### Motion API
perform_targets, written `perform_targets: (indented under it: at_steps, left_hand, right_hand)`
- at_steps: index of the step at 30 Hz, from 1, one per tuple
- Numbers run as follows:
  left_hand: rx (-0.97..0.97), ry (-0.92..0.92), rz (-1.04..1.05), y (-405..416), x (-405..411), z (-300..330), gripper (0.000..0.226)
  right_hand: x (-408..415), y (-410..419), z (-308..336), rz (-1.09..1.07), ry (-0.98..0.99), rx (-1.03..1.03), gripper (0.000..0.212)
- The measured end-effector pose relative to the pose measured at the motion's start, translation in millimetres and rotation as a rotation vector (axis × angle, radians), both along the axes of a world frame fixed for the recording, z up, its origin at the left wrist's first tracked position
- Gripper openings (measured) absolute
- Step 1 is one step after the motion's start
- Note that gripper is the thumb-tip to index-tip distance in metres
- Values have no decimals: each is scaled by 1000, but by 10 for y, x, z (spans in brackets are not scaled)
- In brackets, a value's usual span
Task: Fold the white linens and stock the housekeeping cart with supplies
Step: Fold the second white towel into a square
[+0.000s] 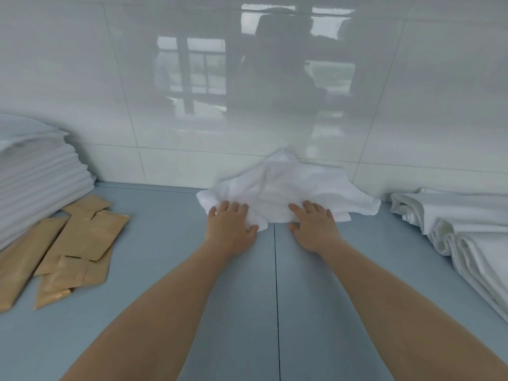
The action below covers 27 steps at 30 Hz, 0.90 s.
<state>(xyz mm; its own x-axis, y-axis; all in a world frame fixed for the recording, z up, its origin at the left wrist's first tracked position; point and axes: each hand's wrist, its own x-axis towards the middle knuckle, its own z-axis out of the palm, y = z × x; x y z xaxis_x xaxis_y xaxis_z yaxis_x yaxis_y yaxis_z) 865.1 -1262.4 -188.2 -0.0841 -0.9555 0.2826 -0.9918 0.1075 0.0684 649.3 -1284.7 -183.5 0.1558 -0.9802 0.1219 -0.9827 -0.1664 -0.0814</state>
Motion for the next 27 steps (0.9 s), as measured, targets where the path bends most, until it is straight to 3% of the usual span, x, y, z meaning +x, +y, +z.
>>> perform_targets:
  at_steps: [3,7,27]
  left_hand:
    - [-38,23,-14,-34,-3,-9,56]
    - [-43,41,-35,85,24,-26,47]
    - [221,42,-60,2458,48,185,45]
  right_hand:
    - [47,-77,57,35,59,-184,37]
    - [23,-42,118,28,-6,-109,25]
    - [-75,2469,196,79,-31,-36,35]
